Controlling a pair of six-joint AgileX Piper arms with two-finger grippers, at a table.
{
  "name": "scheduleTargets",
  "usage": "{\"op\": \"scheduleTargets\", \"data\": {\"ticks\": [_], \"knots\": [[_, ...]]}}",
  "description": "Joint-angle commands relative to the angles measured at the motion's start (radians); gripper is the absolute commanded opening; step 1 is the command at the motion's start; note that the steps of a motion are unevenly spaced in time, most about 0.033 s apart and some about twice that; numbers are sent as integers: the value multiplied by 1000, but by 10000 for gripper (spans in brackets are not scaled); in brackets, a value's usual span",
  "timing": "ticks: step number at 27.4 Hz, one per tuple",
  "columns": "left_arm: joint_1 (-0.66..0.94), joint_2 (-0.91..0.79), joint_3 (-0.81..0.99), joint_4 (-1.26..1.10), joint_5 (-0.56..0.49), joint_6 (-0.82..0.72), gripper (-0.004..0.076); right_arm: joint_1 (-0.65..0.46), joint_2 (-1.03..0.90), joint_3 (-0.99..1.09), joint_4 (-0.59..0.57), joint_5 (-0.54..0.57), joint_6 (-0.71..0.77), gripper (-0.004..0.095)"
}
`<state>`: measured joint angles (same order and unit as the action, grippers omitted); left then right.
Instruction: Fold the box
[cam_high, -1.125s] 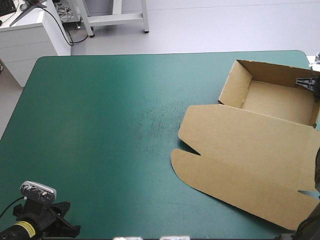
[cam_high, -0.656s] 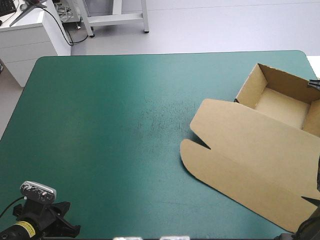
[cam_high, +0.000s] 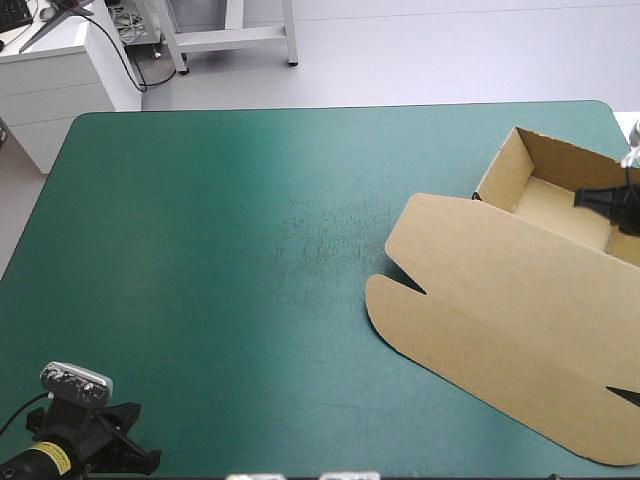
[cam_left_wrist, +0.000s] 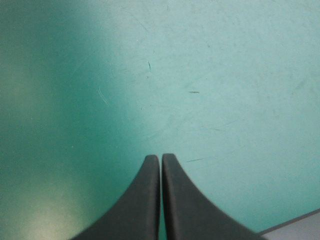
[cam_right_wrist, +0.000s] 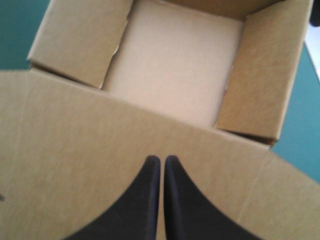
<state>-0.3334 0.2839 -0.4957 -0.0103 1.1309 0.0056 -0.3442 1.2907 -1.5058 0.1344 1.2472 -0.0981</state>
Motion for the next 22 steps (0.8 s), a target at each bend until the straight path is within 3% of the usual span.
{"op": "scheduleTargets", "data": {"ticks": [1,9,14,17,22], "knots": [[-2,12,-24,-8,-63,-6,-8,43,-220,146,18,5,-49,-13],[-2,12,-24,-35,-116,2,-8,136,-756,529,33,-93,-79,-13],[-2,12,-24,-35,-116,2,-8,164,-1056,691,44,-75,-112,-13],[-2,12,-24,-35,-116,2,-8,165,-1154,766,44,-1,-129,-13],[-2,12,-24,-46,-107,2,-8,201,-1189,899,152,-53,-157,-13]]}}
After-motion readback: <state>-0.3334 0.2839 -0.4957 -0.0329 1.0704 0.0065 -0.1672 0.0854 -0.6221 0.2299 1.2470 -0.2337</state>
